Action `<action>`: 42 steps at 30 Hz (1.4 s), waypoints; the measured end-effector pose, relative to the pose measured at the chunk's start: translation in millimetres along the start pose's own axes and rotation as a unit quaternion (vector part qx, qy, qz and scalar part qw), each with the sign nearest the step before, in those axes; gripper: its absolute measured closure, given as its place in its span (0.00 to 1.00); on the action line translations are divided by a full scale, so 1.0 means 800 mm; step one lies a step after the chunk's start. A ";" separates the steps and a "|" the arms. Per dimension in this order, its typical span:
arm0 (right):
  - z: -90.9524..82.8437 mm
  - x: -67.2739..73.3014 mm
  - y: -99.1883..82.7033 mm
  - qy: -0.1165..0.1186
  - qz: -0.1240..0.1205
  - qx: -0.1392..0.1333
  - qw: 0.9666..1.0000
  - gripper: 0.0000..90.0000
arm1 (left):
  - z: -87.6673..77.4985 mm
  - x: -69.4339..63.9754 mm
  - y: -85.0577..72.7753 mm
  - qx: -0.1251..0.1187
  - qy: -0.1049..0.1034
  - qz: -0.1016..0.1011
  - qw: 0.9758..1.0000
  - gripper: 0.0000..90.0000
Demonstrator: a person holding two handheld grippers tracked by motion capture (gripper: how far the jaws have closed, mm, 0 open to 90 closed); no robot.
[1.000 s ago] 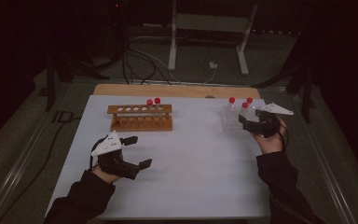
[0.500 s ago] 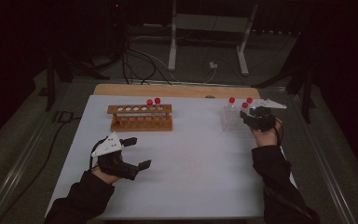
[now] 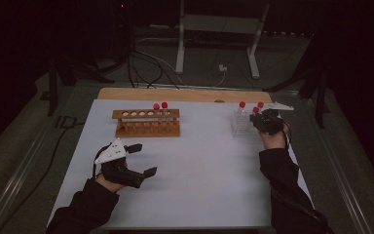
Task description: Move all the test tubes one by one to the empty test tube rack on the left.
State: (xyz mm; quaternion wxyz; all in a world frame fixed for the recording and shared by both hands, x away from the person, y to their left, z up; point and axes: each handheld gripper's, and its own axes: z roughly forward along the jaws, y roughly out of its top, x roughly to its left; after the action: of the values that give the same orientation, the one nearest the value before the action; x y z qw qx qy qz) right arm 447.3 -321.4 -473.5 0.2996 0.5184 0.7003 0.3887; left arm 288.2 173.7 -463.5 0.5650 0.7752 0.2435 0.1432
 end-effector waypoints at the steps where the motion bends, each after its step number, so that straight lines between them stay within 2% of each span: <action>1: 0.001 0.000 0.000 0.001 0.000 0.001 1.000 0.79 | 0.000 0.000 0.000 0.000 -0.002 -0.001 1.000 0.02; 7: 0.002 0.001 0.002 0.001 -0.002 0.002 1.000 0.83 | 0.000 0.000 0.000 0.001 -0.003 -0.002 1.000 0.02; 13: -0.011 0.001 0.010 0.002 -0.001 -0.015 1.000 0.83 | 0.001 0.000 -0.001 0.004 -0.003 -0.001 1.000 0.02; 27: -0.047 0.009 0.031 -0.011 -0.035 -0.042 0.998 0.83 | 0.003 -0.001 0.002 0.006 -0.009 -0.002 1.000 0.02; 37: -0.075 0.023 0.042 0.004 -0.054 -0.056 0.997 0.83 | 0.004 -0.003 0.004 0.007 -0.013 -0.002 1.000 0.02; 42: -0.086 0.035 0.044 0.023 -0.064 -0.060 0.996 0.83 | 0.005 -0.004 0.005 0.008 -0.015 -0.001 1.000 0.02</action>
State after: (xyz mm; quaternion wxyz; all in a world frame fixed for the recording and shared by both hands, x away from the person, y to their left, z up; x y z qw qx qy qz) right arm 400.1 -304.7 -408.1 0.3386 0.4446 0.7140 0.4218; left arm 288.5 167.8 -461.0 0.5628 0.7813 0.2372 0.1289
